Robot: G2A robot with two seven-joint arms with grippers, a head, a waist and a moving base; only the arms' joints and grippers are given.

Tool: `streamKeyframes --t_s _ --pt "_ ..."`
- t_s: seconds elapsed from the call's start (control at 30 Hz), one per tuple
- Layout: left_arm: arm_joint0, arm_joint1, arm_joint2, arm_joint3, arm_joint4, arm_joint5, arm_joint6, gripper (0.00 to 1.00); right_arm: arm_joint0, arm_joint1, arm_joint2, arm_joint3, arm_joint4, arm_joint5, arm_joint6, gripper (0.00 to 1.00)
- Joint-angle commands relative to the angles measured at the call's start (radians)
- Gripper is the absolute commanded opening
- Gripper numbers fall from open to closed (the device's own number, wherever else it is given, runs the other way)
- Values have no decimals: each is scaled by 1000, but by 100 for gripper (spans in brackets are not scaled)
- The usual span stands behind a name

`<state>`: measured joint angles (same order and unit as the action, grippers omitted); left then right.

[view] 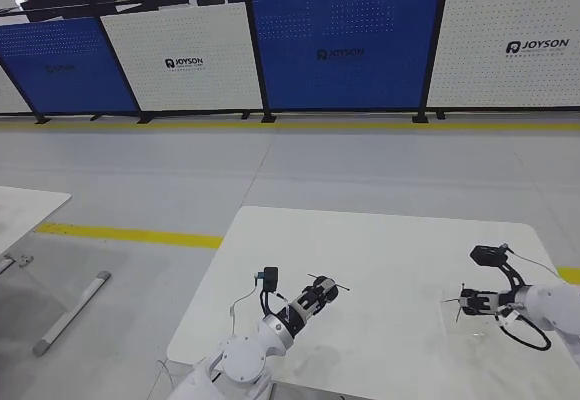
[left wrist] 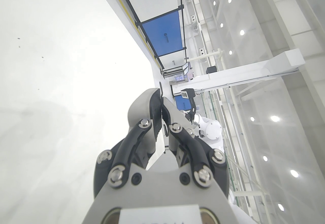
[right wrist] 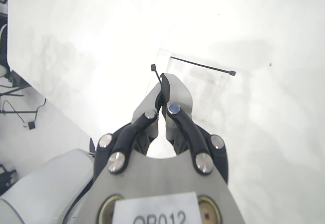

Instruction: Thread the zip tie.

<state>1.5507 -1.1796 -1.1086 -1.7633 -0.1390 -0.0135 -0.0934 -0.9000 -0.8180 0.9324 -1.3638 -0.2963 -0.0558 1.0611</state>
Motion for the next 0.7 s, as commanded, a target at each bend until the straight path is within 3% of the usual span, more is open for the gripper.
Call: streamKeyframes --t_s 0.0,0.3,0.4,0.47,0.57,0.67 --pt "0 0 0 0 0 0 0 0 2 -1 -2 1 0 33 -1 0" --pt "0 0 0 0 0 0 0 0 2 -1 -2 1 0 33 -1 0" --pt "0 0 0 0 0 0 0 0 -20 0 26 -16 25 24 -79 0" --pt "0 0 0 0 0 0 0 0 -52 7 58 -46 30 11 -133 0" --pt "0 0 0 0 0 0 0 0 -146 28 136 -126 36 -25 -232 0" --pt "0 0 0 0 0 0 0 0 -271 49 217 -234 22 -90 -345 0"
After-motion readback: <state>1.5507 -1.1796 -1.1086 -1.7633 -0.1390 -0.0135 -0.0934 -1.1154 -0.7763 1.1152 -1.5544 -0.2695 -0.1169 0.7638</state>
